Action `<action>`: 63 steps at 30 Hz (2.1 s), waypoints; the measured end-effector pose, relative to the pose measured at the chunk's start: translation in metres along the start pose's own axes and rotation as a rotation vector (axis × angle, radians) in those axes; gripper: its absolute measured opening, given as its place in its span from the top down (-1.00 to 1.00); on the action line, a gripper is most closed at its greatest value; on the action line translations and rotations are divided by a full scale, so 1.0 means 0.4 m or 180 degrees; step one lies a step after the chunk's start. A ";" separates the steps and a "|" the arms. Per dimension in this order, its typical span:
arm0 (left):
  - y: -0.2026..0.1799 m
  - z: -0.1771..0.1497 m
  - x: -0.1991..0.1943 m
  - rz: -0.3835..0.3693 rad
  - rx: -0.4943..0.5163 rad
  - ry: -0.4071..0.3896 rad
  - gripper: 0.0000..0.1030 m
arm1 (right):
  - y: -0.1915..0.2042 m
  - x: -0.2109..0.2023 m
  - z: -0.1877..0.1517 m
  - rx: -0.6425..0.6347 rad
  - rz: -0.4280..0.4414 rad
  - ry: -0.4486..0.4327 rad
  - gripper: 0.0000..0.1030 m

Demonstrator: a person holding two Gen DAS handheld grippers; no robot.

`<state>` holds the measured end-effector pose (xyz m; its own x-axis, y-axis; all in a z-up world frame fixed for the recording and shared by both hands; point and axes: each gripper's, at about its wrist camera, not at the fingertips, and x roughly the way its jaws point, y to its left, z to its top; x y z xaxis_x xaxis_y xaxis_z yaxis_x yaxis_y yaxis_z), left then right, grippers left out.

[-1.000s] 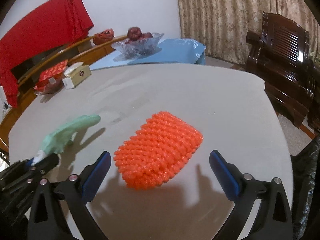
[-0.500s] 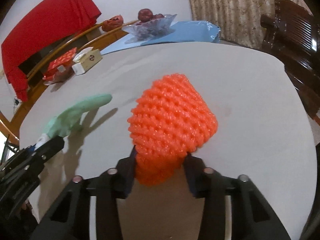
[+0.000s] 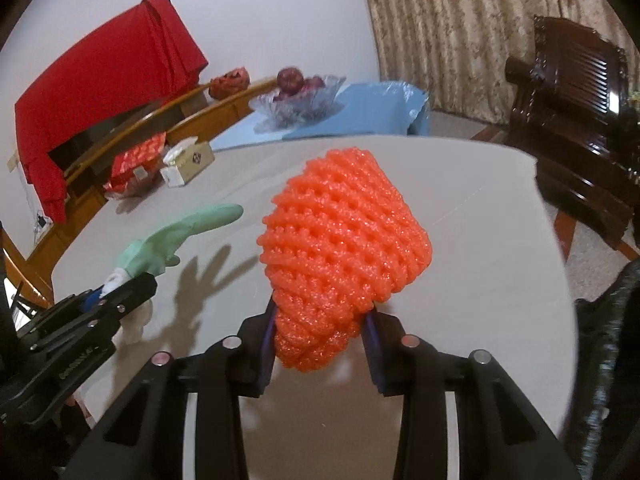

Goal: Collect trash
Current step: 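Carry the glove and sponge over the bin and open both tools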

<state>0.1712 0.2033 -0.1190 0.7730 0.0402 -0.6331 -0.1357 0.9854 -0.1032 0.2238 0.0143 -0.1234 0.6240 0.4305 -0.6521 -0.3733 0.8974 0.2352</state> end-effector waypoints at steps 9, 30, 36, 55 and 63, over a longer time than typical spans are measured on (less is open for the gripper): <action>-0.096 0.016 -0.070 -0.0191 0.0089 -0.0119 0.51 | -0.041 -0.129 0.012 0.0030 -0.0130 -0.0206 0.27; -0.409 -0.015 -0.202 -0.0785 0.0472 -0.0231 0.51 | -0.240 -0.454 -0.047 0.0229 -0.0589 -0.0585 0.27; -0.509 -0.027 -0.225 -0.0962 0.0595 -0.0257 0.51 | -0.307 -0.527 -0.076 0.0317 -0.0748 -0.0639 0.27; -0.768 -0.081 -0.215 -0.1409 0.0965 -0.0161 0.51 | -0.496 -0.659 -0.167 0.0597 -0.1166 -0.0650 0.27; -0.813 -0.111 -0.158 -0.1461 0.1070 -0.0030 0.51 | -0.560 -0.652 -0.202 0.0694 -0.1267 -0.0517 0.27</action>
<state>0.1391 -0.1270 -0.0796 0.7118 -0.4048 -0.5740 0.4191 0.9006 -0.1154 0.0891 -0.3068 -0.0642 0.7949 0.0433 -0.6052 0.0583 0.9874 0.1471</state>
